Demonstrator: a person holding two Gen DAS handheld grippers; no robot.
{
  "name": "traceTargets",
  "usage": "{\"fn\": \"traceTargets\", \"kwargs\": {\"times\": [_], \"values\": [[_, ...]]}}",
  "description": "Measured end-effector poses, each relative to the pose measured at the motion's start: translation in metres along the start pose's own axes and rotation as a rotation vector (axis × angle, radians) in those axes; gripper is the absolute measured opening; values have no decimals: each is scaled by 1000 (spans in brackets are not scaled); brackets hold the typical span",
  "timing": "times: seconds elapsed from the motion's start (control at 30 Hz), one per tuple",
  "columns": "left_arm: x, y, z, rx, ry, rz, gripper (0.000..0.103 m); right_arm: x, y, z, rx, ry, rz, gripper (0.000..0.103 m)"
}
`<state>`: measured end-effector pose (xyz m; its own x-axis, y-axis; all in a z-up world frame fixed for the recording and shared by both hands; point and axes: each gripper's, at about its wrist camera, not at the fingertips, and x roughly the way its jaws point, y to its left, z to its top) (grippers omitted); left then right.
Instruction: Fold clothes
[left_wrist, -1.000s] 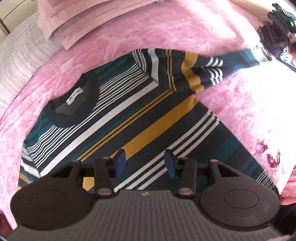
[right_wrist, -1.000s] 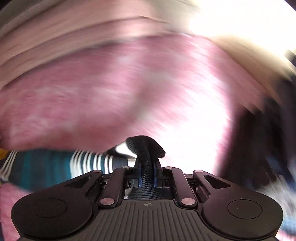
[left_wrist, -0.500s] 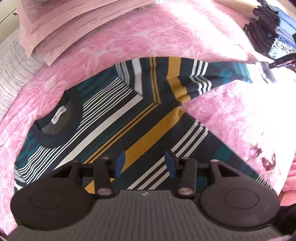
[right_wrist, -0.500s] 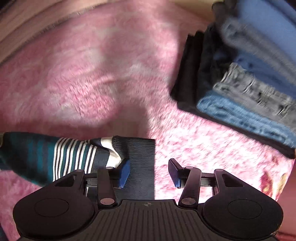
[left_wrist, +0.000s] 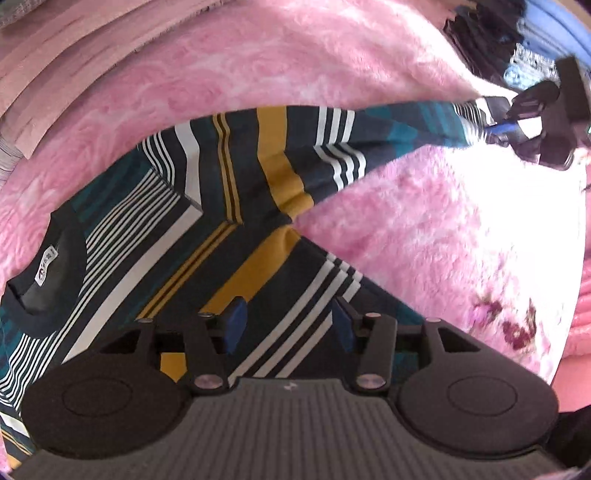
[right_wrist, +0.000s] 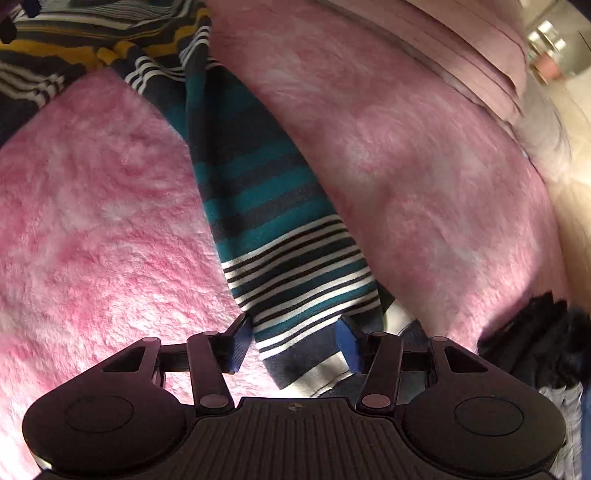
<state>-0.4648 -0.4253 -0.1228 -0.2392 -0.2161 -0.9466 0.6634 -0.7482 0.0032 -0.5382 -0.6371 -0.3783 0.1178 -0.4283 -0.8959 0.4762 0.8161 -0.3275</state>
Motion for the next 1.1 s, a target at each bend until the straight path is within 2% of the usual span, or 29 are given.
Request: {"fn": "traceTargets", "kwargs": {"times": [0.07,0.2,0.3,0.33,0.37,0.4,0.47,0.5,0.63,0.77,0.83,0.9,0.97,1.0,1.03,1.1], "values": [[-2,-1,1,-2,-3,-1,47,-10,-14,3,38,10,25,5],[2,-1,13,-21,-21,7,46,-43,-89,24,354,-52,105,5],[7,-3,25,-21,-37,3,46,-35,-130,38,476,-120,42,8],[9,-5,29,-19,-42,1,46,-31,-142,43,509,-142,14,28],[8,-8,31,-10,-50,-6,46,-26,-155,47,543,-165,-14,59],[7,-11,33,-1,-58,-12,46,-22,-167,52,576,-188,-42,66],[6,-15,33,17,-63,-23,47,-15,-185,58,634,-221,-80,66],[7,-17,32,21,-57,-24,47,-16,-180,52,651,-212,-74,66],[17,-17,25,24,-21,-25,47,-9,-150,9,727,-119,-16,67],[21,-18,22,42,-8,-35,47,21,-149,-31,921,-38,44,67],[22,-19,21,55,-4,-39,47,29,-156,-45,1036,-38,49,67],[23,-19,20,65,3,-39,47,38,-162,-49,1102,-75,63,66],[25,-19,20,75,11,-33,47,45,-167,-48,1134,-114,70,64],[26,-19,20,80,15,-29,47,48,-168,-48,1143,-124,72,28],[26,-19,20,84,17,-23,47,47,-169,-48,1154,-128,77,4],[25,-17,24,86,2,-19,47,39,-170,-52,1176,-125,82,4]]}}
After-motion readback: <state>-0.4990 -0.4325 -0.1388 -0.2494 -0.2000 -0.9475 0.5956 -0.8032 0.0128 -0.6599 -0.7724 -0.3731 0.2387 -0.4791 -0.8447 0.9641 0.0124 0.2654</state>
